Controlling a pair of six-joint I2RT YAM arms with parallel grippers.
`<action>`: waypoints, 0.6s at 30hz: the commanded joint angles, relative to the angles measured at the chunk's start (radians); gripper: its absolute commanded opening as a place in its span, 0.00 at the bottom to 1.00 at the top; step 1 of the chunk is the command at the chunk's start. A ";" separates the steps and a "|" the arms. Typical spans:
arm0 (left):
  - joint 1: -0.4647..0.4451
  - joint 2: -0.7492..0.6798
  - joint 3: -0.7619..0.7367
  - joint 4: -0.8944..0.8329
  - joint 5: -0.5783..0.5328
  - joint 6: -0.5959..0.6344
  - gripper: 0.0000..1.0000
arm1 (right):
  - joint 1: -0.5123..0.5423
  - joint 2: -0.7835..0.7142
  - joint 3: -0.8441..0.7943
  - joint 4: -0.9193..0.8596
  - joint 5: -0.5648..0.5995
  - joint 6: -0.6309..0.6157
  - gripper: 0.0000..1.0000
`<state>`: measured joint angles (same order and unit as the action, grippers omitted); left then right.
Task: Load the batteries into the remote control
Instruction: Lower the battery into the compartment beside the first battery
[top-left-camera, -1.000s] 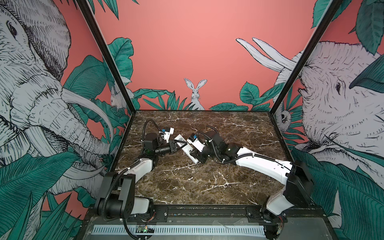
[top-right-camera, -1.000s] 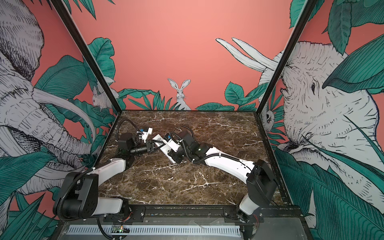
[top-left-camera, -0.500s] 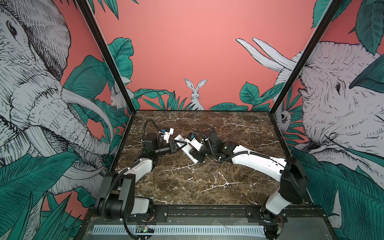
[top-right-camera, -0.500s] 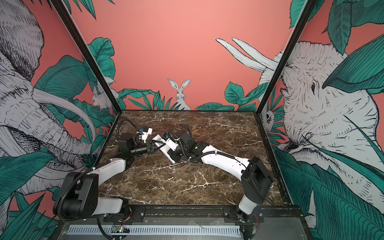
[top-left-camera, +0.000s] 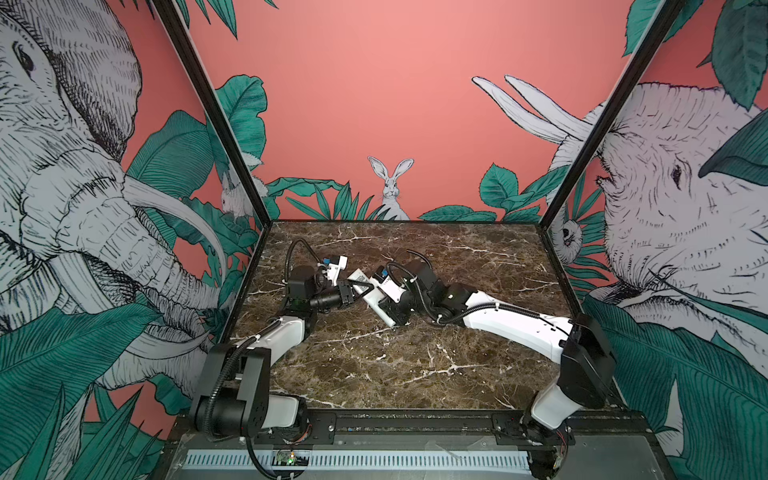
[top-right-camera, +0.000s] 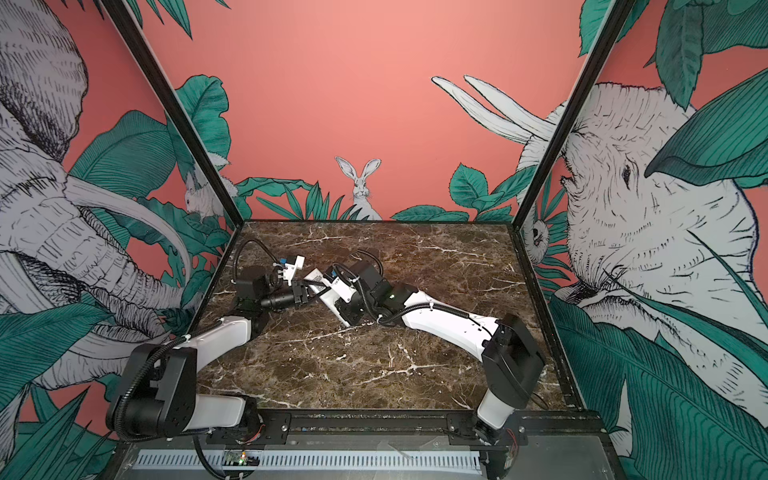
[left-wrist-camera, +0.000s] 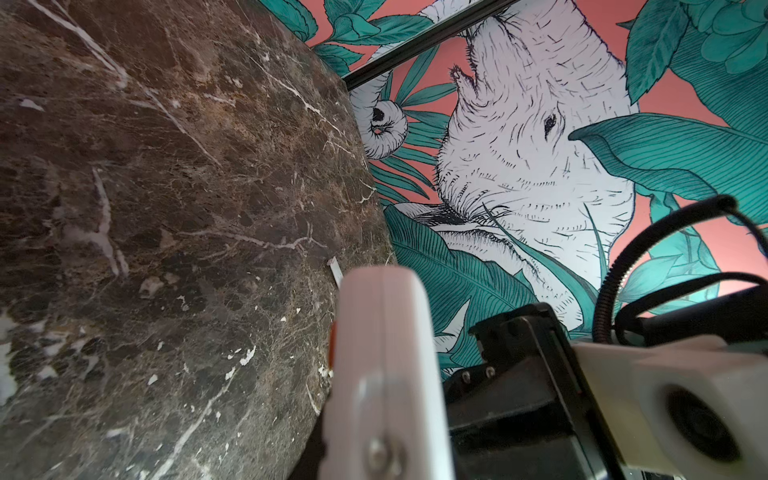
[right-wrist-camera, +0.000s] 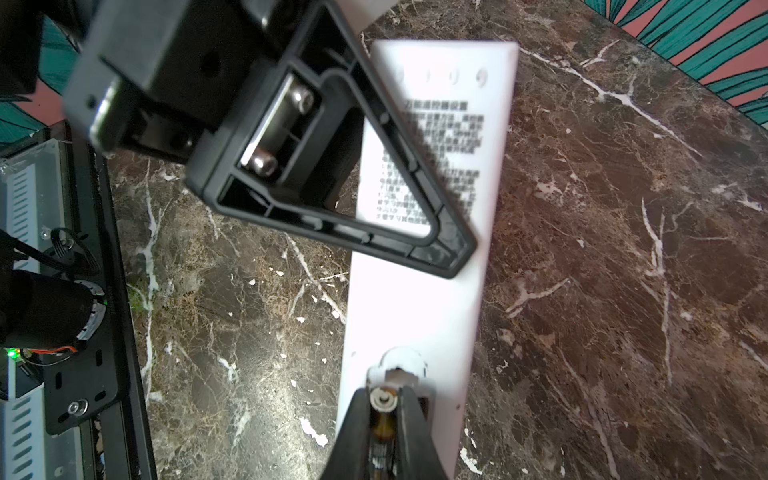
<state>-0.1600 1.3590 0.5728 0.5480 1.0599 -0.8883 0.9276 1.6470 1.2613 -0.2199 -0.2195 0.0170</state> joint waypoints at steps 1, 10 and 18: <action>0.007 -0.027 0.017 0.043 0.034 -0.016 0.00 | 0.005 -0.011 -0.058 0.041 0.014 -0.003 0.08; 0.009 -0.028 0.012 0.127 0.052 -0.073 0.00 | 0.005 0.002 -0.109 0.054 0.033 0.001 0.08; 0.009 -0.021 0.009 0.116 0.046 -0.063 0.00 | 0.004 -0.001 -0.069 0.040 0.050 -0.014 0.19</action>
<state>-0.1535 1.3602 0.5724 0.5613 1.0386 -0.9024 0.9276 1.6329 1.1893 -0.0978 -0.1974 0.0139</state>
